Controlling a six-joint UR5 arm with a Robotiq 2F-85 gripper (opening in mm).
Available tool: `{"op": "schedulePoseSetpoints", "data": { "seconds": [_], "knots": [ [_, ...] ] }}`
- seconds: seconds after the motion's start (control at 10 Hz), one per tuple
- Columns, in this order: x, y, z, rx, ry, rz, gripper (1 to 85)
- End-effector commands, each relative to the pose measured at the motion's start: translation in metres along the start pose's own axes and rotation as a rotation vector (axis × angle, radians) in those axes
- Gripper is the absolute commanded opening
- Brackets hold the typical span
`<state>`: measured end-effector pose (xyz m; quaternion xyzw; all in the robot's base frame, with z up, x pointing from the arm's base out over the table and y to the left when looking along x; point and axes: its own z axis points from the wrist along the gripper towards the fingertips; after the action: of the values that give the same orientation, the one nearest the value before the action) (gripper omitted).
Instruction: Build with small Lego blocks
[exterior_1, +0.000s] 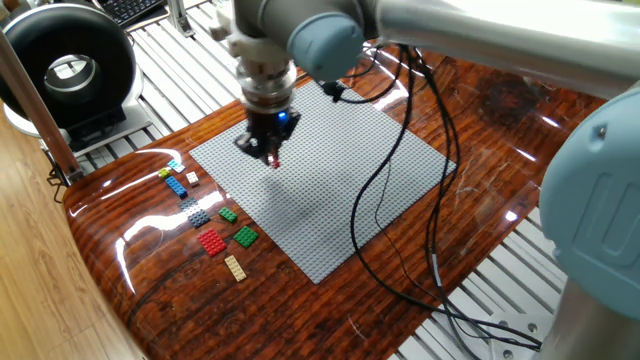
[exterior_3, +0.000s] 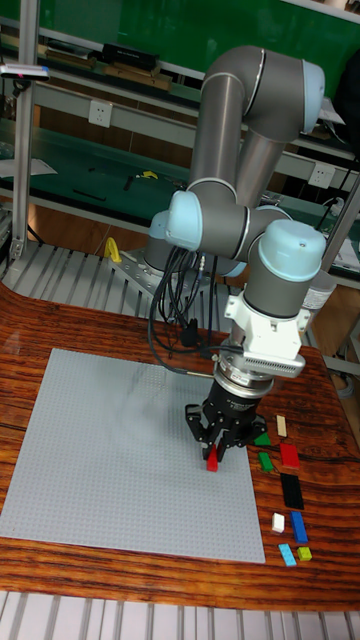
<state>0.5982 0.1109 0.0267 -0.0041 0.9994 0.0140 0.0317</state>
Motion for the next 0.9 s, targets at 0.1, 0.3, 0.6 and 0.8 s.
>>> {"op": "schedulePoseSetpoints", "data": {
  "seconds": [0.1,0.3,0.6,0.8],
  "knots": [
    [0.001,-0.008,0.0,-0.024,0.01,-0.025,1.0],
    [-0.005,-0.008,0.007,-0.023,-0.005,-0.023,1.0],
    [-0.017,-0.002,0.013,-0.03,-0.021,-0.029,1.0],
    [-0.016,0.004,0.012,-0.052,-0.017,-0.039,1.0]
  ]
}}
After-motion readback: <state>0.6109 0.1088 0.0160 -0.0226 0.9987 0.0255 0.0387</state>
